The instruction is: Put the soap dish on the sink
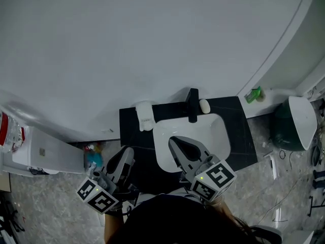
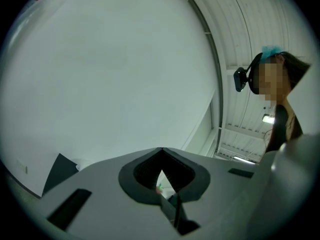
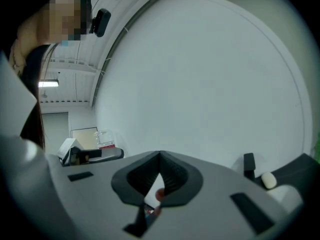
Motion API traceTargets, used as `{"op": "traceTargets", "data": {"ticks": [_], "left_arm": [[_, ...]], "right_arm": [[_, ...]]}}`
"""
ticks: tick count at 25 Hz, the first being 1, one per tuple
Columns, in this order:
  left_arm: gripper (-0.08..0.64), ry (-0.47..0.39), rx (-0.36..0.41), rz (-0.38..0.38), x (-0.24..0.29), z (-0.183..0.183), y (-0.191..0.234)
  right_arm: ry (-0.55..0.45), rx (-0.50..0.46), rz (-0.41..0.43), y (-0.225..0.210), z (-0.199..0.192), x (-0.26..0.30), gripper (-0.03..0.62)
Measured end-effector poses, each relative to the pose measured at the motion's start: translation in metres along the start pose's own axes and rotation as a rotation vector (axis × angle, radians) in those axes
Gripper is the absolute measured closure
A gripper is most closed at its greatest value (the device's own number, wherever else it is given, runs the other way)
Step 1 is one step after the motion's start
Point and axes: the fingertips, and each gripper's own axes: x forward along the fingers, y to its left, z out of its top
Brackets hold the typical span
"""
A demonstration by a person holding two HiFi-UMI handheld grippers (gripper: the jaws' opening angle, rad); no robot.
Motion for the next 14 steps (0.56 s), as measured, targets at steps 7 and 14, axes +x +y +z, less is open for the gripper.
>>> {"op": "traceTargets", "data": {"ticks": [7,14], "left_arm": [[0.557,0.02,-0.009,0.021,0.002,-0.008,0.005],[0.557,0.042,0.018,0.094,0.005,-0.014,0.016]], "right_arm": [[-0.034,0.035,0.006,0.002,0.002,-0.005,0.574],[0.001,-0.015,-0.023,-0.005,-0.004,-0.008,0.574]]}}
